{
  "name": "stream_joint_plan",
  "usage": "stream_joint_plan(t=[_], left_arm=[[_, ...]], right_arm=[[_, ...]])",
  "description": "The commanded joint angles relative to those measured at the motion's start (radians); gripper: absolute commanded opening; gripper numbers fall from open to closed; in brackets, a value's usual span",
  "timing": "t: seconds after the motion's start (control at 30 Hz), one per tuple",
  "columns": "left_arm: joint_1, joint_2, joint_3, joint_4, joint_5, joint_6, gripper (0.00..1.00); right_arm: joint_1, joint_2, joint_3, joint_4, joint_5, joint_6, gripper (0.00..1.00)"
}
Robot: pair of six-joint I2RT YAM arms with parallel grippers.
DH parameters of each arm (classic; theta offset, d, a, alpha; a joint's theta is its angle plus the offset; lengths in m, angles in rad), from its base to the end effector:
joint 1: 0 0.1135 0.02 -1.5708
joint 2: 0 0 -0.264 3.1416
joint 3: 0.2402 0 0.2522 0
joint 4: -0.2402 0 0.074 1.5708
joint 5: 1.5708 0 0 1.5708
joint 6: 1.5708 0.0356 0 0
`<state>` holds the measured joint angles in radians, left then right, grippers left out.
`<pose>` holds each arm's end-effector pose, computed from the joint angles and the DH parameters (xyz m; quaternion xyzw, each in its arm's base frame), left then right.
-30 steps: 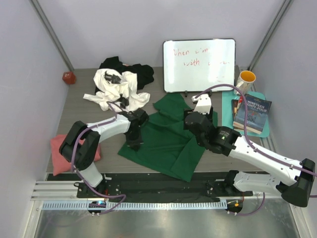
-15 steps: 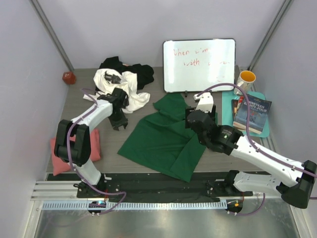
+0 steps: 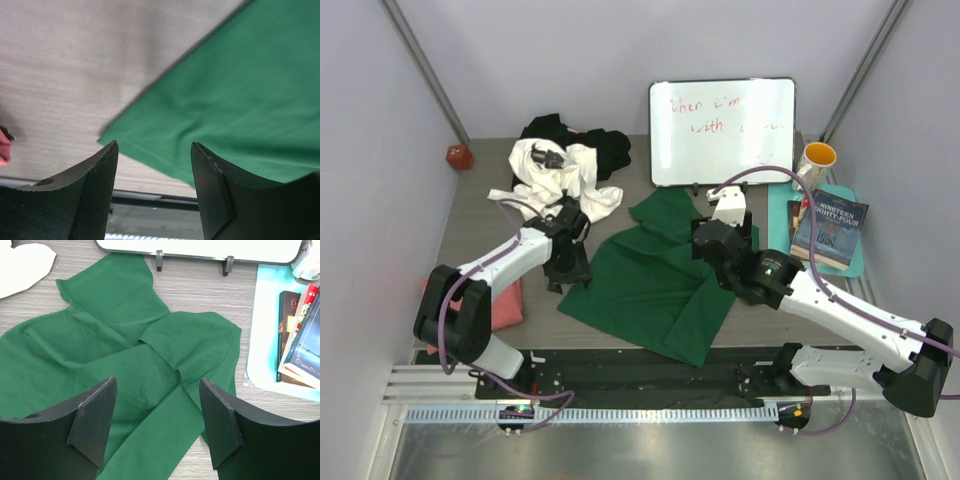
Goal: Fold and stack the t-shirts
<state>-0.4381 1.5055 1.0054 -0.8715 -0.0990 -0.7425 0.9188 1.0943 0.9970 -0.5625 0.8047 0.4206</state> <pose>0.2443 -0.1106 0.2049 -0.1555 0.9816 -0.0144 0.1099 0.1578 0.1645 0.3235 -0.0368 0.8433 -0.0244 0.5356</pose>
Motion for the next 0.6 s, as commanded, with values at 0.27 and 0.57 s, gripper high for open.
stream_joint_plan(t=[0.27, 0.57], left_arm=[[-0.063, 0.156, -0.102, 0.091, 0.032, -0.015, 0.59], [-0.080, 0.217, -0.117, 0.101, -0.019, -0.029, 0.00]], right_arm=[[-0.009, -0.051, 0.023, 0.007, -0.004, 0.023, 0.72], [-0.015, -0.060, 0.014, 0.006, -0.002, 0.021, 0.72]])
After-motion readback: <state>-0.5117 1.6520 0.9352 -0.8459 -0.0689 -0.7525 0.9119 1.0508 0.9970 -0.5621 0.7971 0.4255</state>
